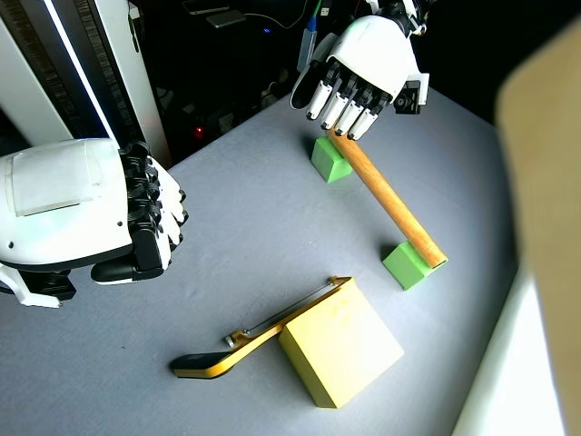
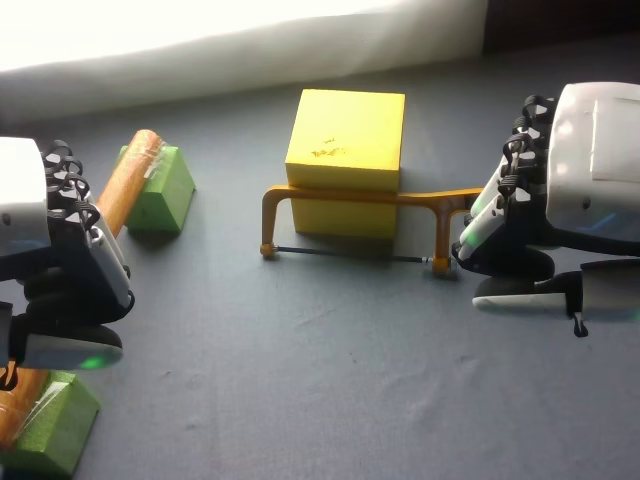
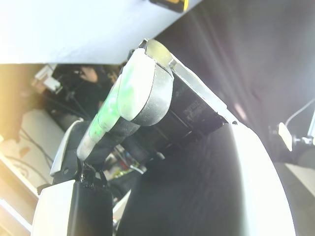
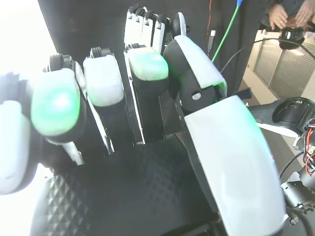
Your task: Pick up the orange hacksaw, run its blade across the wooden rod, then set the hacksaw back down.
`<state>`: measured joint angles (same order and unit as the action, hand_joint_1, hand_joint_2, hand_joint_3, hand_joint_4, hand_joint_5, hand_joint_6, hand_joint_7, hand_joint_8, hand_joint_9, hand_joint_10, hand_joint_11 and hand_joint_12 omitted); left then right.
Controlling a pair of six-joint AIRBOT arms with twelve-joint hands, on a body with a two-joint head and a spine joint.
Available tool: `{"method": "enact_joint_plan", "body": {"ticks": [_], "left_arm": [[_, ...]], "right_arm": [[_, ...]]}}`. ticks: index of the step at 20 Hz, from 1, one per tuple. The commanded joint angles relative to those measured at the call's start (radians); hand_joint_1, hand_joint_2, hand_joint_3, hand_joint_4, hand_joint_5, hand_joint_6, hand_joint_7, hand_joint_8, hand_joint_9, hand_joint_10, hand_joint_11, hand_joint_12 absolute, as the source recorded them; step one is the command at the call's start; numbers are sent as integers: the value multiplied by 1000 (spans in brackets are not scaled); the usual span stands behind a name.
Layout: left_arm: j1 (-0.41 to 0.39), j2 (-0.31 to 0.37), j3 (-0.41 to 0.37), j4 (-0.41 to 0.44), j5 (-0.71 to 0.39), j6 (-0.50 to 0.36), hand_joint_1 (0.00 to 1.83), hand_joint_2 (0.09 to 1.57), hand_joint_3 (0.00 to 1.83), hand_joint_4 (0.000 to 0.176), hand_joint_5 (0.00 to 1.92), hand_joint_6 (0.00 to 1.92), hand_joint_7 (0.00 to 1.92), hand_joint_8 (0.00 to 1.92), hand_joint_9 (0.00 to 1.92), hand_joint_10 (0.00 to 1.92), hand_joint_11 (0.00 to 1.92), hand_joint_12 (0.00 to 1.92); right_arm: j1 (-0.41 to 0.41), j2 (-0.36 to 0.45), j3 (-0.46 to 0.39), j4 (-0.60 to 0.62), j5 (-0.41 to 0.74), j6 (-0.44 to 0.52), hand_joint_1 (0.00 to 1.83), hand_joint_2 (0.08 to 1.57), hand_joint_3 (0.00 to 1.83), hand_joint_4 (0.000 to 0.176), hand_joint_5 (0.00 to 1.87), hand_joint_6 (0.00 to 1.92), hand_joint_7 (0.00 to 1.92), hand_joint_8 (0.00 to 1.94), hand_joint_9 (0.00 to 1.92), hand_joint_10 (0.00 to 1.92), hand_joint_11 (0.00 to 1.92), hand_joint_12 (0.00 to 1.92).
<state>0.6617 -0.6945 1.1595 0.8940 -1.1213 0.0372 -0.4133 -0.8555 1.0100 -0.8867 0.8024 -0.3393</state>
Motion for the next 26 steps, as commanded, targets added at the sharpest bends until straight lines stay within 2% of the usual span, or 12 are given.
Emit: {"method": "enact_joint_plan", "body": {"ticks": [1,3,8,9,11,12,16,18,20,21,23,26], "left_arm": [[-7,4,5,-67,-91,0,16,1211,115,0,40,43,11,43,7,23,0,63],[-7,2,6,-66,-91,0,0,1266,17,0,6,0,0,0,0,0,0,0],[1,2,11,-63,-99,0,0,1266,9,0,0,0,0,0,0,0,0,0],[6,2,14,-59,-102,0,0,1263,7,0,0,0,0,0,0,0,0,0],[11,2,24,-24,-108,0,0,1265,7,0,0,0,0,0,0,0,0,0],[11,3,30,-14,-111,0,44,1262,4,0,0,0,0,0,0,0,0,0],[-22,4,47,46,-96,0,4,1259,1,0,0,0,0,0,0,0,0,0],[-60,27,23,102,-44,-1,1,1260,1,0,0,0,0,0,0,0,0,0],[-128,37,4,176,-19,-39,2,1268,4,0,0,0,0,0,0,0,0,0],[-142,47,-18,184,19,-45,0,1271,5,0,2,1,0,0,2,1,0,0],[-124,71,-60,139,78,-45,1,1270,3,0,6,2,0,0,3,1,7,3],[-121,111,-102,134,230,-41,0,1279,5,0,27,10,0,0,0,0,6,3]], "right_arm": [[17,5,0,55,85,6,74,1017,140,0,138,33,148,40,150,67,3,610],[18,5,-1,55,84,7,72,1096,8,0,147,1,162,2,173,4,0,616],[18,8,-6,73,63,37,109,1099,0,0,174,3,183,2,207,5,0,699],[17,13,-13,106,44,38,116,1106,2,0,150,2,154,2,179,4,0,625],[19,24,-16,191,6,41,98,1106,0,0,150,3,164,5,192,6,0,679],[28,35,-16,224,-30,84,118,1107,0,0,158,3,169,4,191,3,0,654],[31,79,-16,350,-110,160,182,1108,0,0,155,0,175,2,194,2,0,641],[25,98,-11,390,-156,206,226,1096,0,0,154,0,177,1,201,1,0,684],[8,116,-9,415,-185,247,314,1078,0,0,129,1,159,1,202,0,0,706],[-12,130,-7,426,-197,273,300,1082,0,0,113,1,146,0,195,0,0,699],[-44,140,6,426,-233,367,373,1078,0,0,111,1,131,0,171,0,0,661],[-79,169,22,435,-309,481,574,1072,0,0,159,10,151,4,178,2,0,712]]}}
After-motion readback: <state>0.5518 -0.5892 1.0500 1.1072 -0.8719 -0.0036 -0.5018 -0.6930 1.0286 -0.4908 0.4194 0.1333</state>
